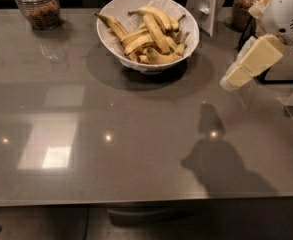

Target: Pick banana from white bowl

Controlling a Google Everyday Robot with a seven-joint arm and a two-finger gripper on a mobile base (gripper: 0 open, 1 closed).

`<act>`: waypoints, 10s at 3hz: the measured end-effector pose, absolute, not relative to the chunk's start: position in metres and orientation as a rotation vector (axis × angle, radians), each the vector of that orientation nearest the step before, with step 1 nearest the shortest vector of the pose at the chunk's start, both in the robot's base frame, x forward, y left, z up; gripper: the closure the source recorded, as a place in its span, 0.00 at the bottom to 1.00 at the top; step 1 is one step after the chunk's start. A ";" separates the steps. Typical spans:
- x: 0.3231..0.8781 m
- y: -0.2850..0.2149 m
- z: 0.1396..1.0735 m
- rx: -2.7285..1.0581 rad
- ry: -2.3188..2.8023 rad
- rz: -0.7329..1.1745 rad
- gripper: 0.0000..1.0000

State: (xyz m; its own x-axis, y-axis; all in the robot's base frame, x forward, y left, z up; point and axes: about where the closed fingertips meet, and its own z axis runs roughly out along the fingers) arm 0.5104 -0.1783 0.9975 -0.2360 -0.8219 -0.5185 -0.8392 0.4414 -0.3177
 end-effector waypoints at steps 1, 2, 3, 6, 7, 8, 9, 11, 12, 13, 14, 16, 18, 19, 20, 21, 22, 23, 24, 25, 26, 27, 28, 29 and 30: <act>0.556 -0.164 1.004 -1.212 2.049 0.152 0.00; 0.603 -0.140 1.007 -1.128 2.050 0.296 0.00; 0.639 -0.107 1.006 -1.150 2.038 0.424 0.00; 0.671 -0.064 0.997 -1.223 2.002 0.525 0.00; 0.678 -0.053 0.986 -1.223 1.980 0.486 0.00; 0.683 -0.042 0.974 -1.217 1.971 0.440 0.14; 0.686 -0.032 0.964 -1.224 1.954 0.364 0.34; 0.696 -0.027 0.957 -1.226 1.925 0.219 0.33; 0.702 -0.030 0.958 -1.209 1.918 0.158 0.39; 0.707 -0.033 0.957 -1.194 1.919 0.120 0.41; 0.714 -0.034 0.955 -1.183 1.923 0.104 0.43; 0.726 -0.032 0.945 -1.180 1.942 0.123 0.51; 0.734 -0.034 0.935 -1.174 1.968 0.126 0.52; 0.735 -0.036 0.935 -1.171 1.976 0.123 0.53; 0.734 -0.038 0.935 -1.166 1.988 0.108 0.71; 0.733 -0.044 0.936 -1.130 2.010 0.029 0.94; 0.726 -0.051 0.938 -1.095 2.026 -0.058 1.00; 0.715 -0.051 0.947 -1.104 1.998 -0.085 1.00; 0.707 -0.052 0.958 -1.121 1.926 -0.030 1.00; 0.699 -0.058 0.968 -1.108 1.825 0.124 1.00; 0.683 -0.058 0.980 -1.106 1.708 0.310 1.00; 0.666 -0.053 0.993 -1.133 1.585 0.450 1.00; 0.646 -0.050 1.005 -1.163 1.489 0.553 1.00; 0.628 -0.046 1.014 -1.193 1.422 0.632 1.00; 0.615 -0.044 1.022 -1.208 1.373 0.694 1.00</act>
Offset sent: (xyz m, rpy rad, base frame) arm 0.1507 0.0695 0.0177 0.4299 0.0941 -0.0949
